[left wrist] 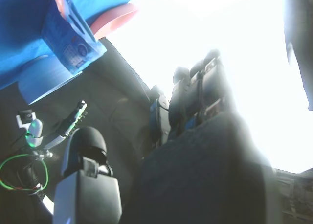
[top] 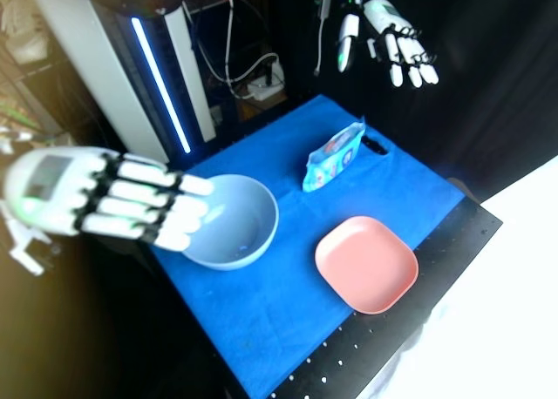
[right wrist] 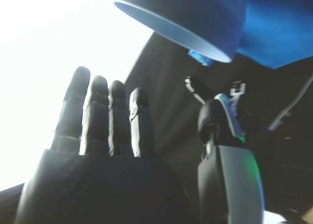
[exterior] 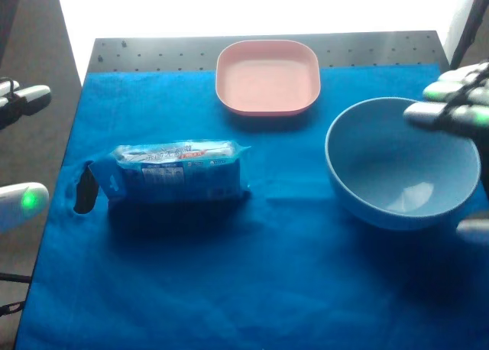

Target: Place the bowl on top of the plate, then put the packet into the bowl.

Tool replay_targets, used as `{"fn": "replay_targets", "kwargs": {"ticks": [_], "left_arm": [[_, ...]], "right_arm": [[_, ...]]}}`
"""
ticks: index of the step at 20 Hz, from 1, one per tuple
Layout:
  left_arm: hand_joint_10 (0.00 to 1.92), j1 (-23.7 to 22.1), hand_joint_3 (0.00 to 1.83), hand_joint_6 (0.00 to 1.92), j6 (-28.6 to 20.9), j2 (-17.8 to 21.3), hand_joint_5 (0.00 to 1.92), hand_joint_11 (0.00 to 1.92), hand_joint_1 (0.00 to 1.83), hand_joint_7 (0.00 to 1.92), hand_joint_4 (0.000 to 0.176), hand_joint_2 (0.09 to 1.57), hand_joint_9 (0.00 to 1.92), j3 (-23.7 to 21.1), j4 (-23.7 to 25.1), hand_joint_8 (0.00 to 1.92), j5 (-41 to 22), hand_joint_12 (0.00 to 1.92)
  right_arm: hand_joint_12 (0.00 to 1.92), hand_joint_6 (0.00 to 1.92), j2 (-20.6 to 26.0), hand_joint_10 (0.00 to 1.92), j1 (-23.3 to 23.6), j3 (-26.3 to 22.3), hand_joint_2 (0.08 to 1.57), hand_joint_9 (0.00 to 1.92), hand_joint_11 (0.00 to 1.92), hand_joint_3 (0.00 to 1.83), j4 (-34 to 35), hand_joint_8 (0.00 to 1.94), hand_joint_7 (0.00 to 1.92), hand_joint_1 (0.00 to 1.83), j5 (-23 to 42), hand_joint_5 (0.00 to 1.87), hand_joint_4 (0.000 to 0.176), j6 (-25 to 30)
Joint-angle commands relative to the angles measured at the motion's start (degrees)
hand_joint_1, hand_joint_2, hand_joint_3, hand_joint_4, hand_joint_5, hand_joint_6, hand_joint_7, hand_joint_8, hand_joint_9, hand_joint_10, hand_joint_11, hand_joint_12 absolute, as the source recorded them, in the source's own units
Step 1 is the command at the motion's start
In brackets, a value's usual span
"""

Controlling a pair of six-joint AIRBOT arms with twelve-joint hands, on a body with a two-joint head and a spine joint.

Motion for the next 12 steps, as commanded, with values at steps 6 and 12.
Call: {"fn": "replay_targets", "kwargs": {"ticks": [6, 12], "left_arm": [[0.0, -0.2, 0.0, 0.0, -0.2, -0.3, 0.19, 0.0, 0.18, 0.15, 0.176, 1.12, 0.03, 0.3, -0.5, 0.0, -7.0, 0.0], [0.01, -0.2, 0.0, 0.0, -0.3, -0.4, 0.18, 0.01, 0.15, 0.15, 0.176, 1.13, 0.05, 0.3, -0.5, 0.01, -7.0, 0.0]], "right_arm": [[0.63, 0.0, -3.1, 0.0, 6.8, 4.4, 0.98, 0.22, 0.0, 0.0, -8.5, 0.0, 0.24, 0.62, -5.9, 0.31, 0.07, 7.7], [0.85, 0.01, -5.4, 0.02, 10.5, 6.8, 0.99, 0.35, 0.09, 0.0, -11.9, 0.01, 0.33, 0.73, -12.4, 0.42, 0.022, 7.7]]}}
